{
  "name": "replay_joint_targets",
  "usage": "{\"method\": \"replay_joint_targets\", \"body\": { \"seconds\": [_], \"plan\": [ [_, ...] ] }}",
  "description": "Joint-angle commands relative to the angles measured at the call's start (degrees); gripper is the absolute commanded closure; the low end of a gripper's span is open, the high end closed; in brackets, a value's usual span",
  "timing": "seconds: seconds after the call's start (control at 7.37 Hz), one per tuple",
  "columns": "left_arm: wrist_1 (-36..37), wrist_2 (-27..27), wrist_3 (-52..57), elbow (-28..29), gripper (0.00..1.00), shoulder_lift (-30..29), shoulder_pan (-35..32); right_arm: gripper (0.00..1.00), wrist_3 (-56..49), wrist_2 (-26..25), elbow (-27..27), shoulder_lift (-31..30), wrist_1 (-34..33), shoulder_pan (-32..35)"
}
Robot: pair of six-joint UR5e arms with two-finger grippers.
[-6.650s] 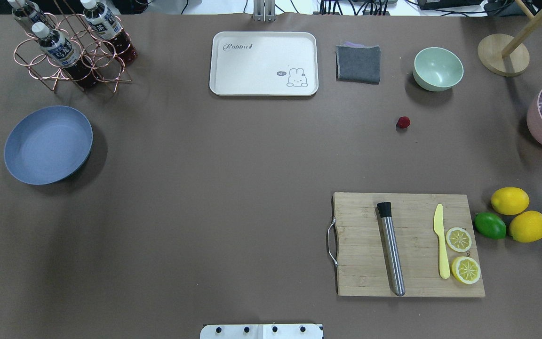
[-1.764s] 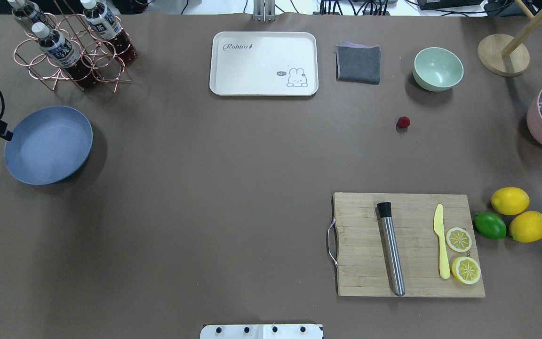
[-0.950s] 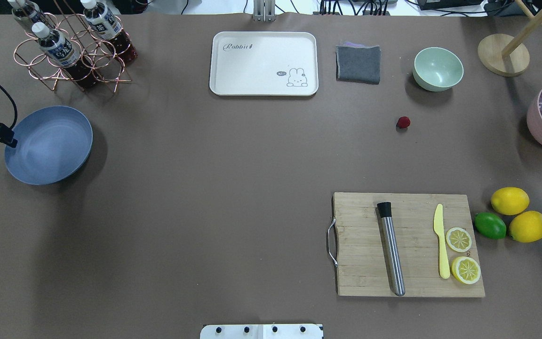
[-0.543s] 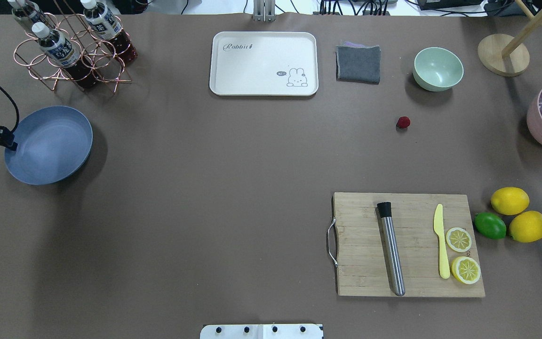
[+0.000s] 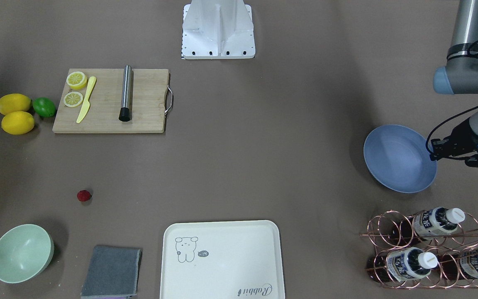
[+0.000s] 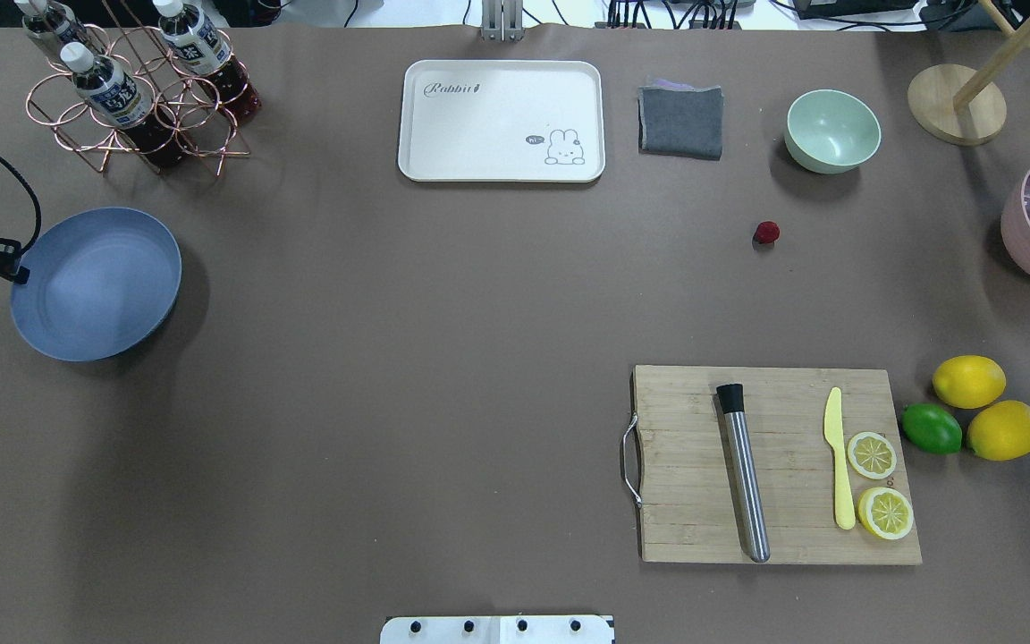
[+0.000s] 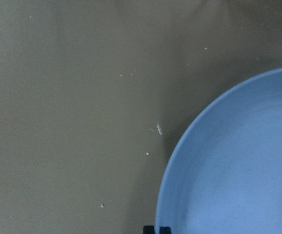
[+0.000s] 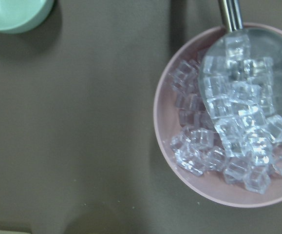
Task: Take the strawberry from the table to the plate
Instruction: 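Move the left gripper to the blue plate rim and grip it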
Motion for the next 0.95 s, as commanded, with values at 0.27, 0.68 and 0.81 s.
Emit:
{"method": "replay_joint_targets", "body": {
  "seconds": [0.27,0.68,0.81],
  "plan": [
    [1.5,-7.5,-17.5,-9.5,1.0,-4.3,-1.5,0.0,17.8,0.0,-0.8,10.4,0.2,-11.5],
    [5.0,-1.7,-35.5,-17.7,1.0,-9.9,8.7,0.01,22.6,-5.1,-8.7,19.5,0.4,-19.7],
    [9.0,2.4,-39.8,-19.6,1.0,-13.0,13.3,0.01,22.6,-7.3,-13.0,21.7,5.5,-22.0]
  ]
}}
